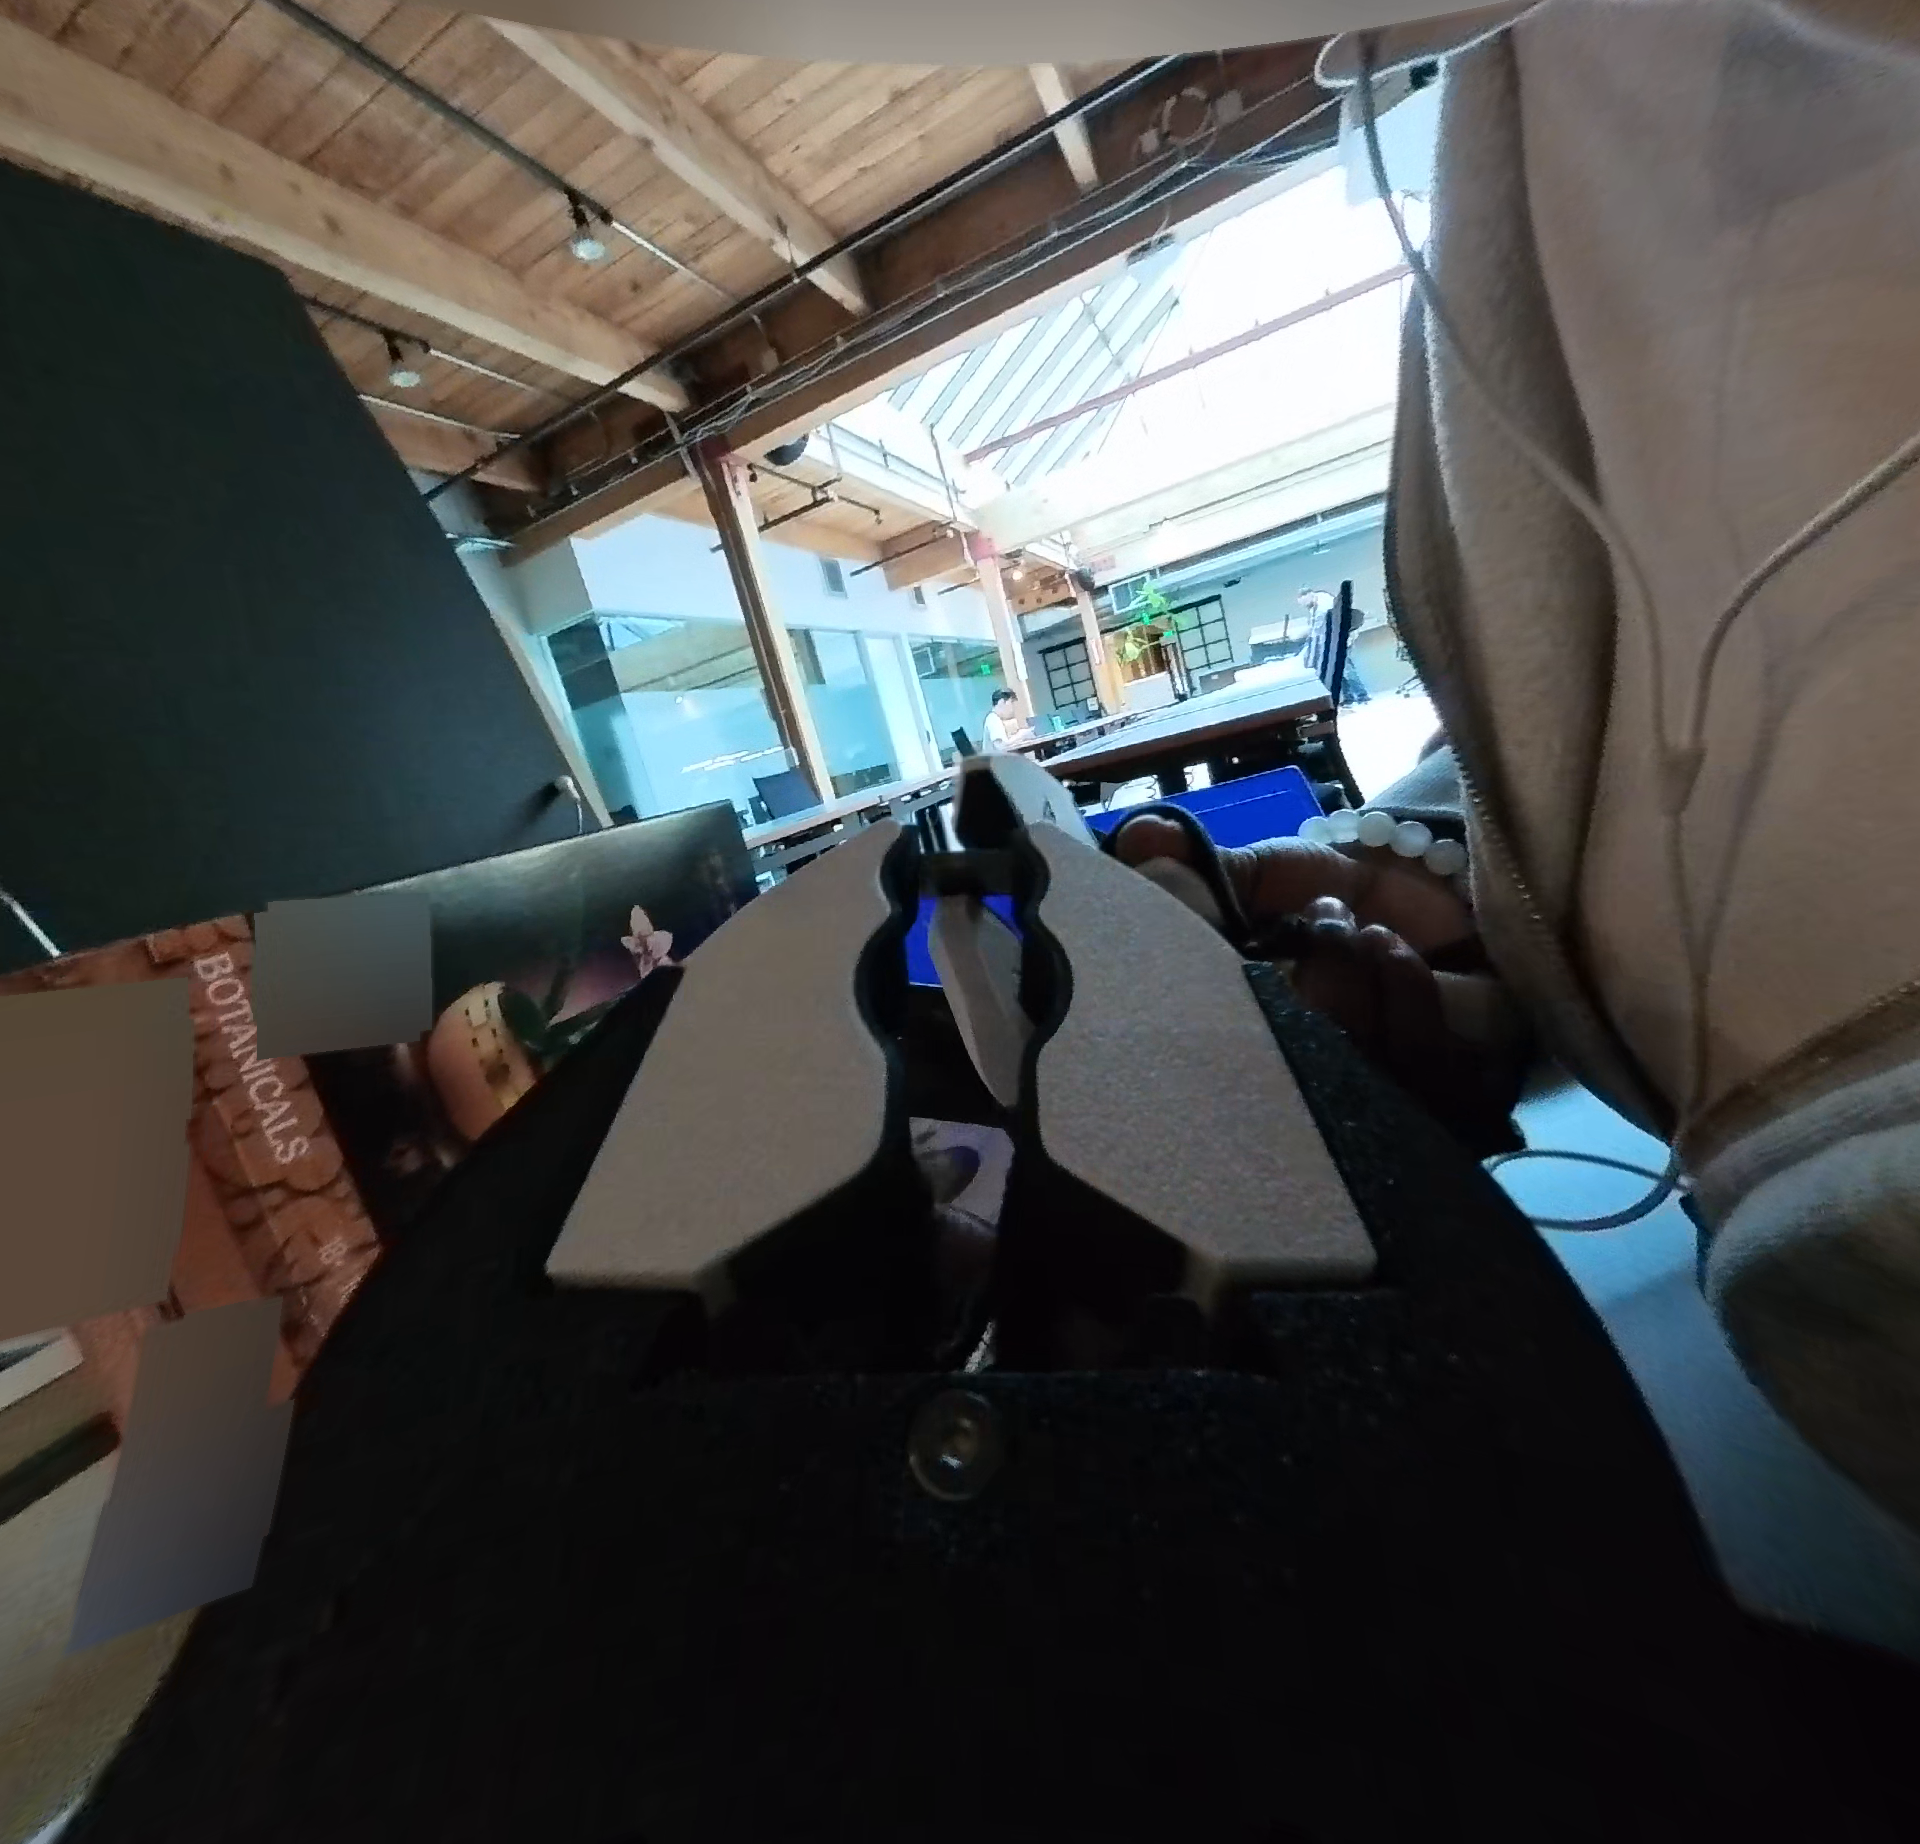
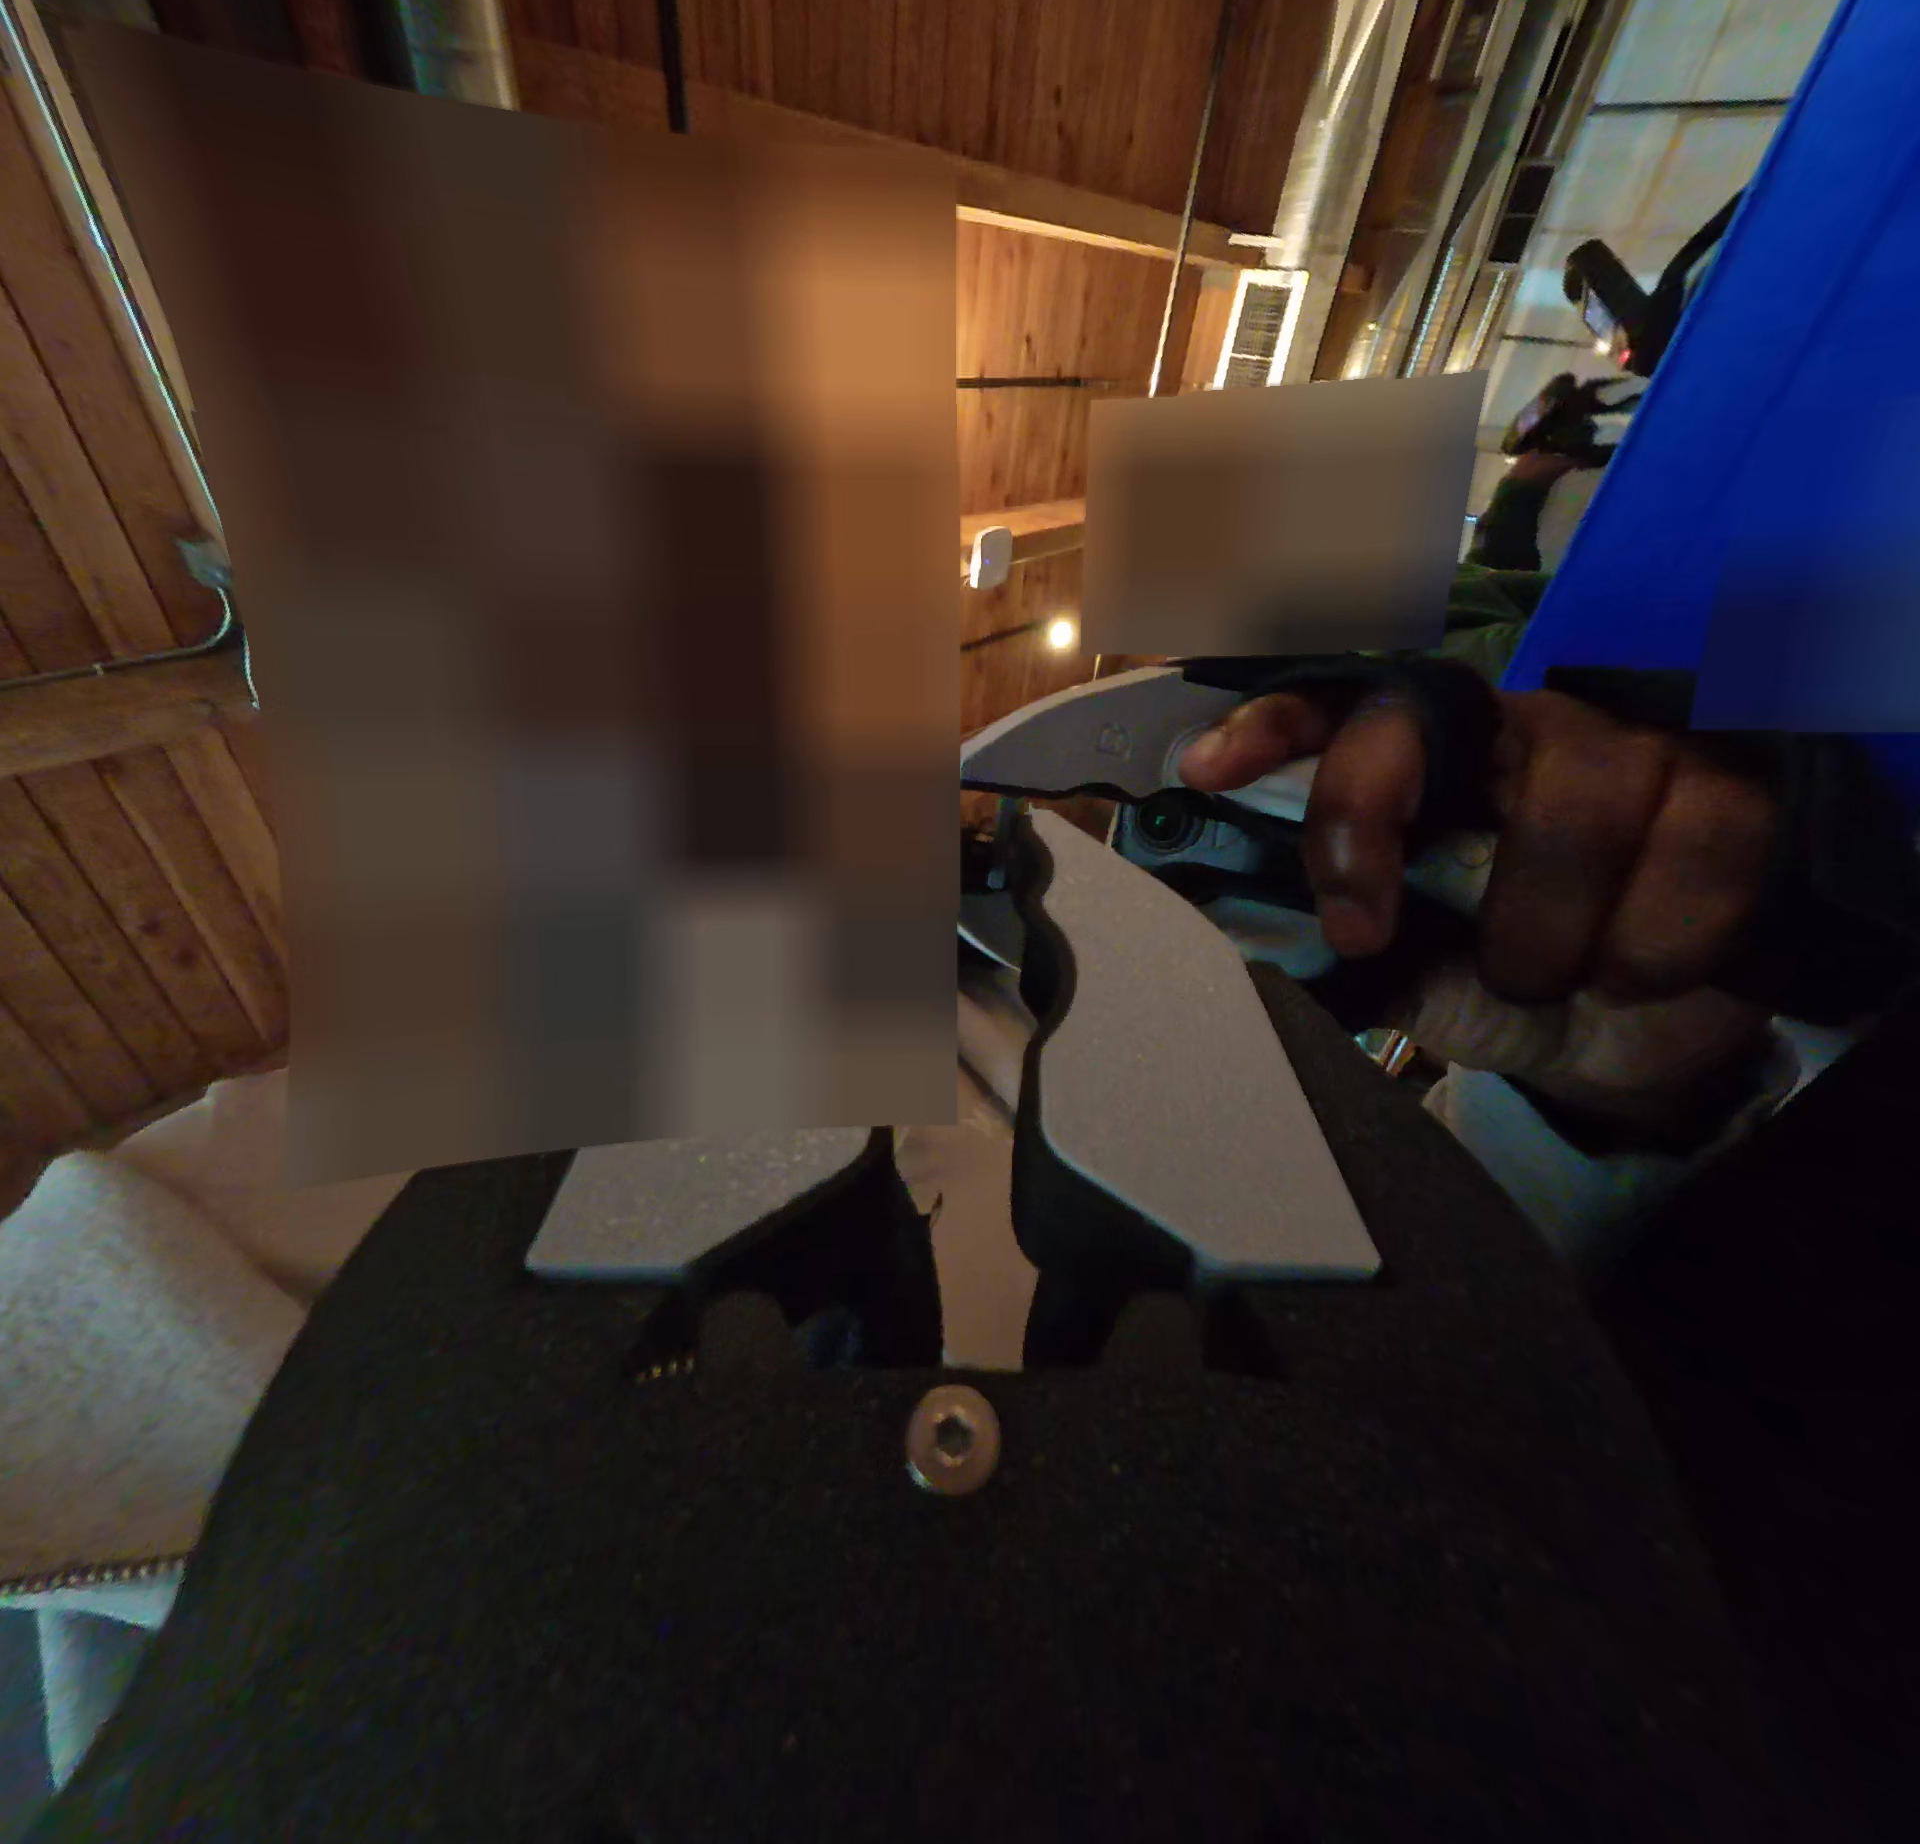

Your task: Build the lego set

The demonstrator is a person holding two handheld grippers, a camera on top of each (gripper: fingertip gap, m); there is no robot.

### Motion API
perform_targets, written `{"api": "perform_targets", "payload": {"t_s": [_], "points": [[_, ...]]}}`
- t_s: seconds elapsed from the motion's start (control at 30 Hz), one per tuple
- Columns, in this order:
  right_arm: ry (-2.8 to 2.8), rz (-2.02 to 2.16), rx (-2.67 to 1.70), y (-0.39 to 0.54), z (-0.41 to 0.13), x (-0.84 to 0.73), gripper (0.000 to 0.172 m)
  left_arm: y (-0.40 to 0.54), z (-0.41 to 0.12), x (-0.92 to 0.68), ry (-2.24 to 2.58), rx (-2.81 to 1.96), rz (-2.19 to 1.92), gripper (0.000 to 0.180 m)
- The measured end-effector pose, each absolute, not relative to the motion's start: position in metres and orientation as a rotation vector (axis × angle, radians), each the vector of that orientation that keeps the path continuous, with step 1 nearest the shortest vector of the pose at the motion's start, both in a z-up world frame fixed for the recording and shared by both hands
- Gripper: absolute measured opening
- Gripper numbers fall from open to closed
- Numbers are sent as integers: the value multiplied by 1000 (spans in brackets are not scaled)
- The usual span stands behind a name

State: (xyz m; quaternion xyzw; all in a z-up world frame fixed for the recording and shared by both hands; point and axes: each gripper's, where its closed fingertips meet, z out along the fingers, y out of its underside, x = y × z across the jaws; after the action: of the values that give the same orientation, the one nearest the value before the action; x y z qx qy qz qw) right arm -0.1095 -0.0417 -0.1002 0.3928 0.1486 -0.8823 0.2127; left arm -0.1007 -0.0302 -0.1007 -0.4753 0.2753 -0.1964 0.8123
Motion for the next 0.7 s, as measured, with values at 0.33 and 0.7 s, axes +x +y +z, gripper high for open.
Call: {"api": "perform_targets", "payload": {"t_s": [0.33,0.7], "points": [[515,-2469,1096,-46,-102,-105,9,-34,-102,-94,632,-1001,-420,16],[964,-2388,1219,-48,-112,-98,8,-34,-114,-87,766,-1054,-321,16]]}}
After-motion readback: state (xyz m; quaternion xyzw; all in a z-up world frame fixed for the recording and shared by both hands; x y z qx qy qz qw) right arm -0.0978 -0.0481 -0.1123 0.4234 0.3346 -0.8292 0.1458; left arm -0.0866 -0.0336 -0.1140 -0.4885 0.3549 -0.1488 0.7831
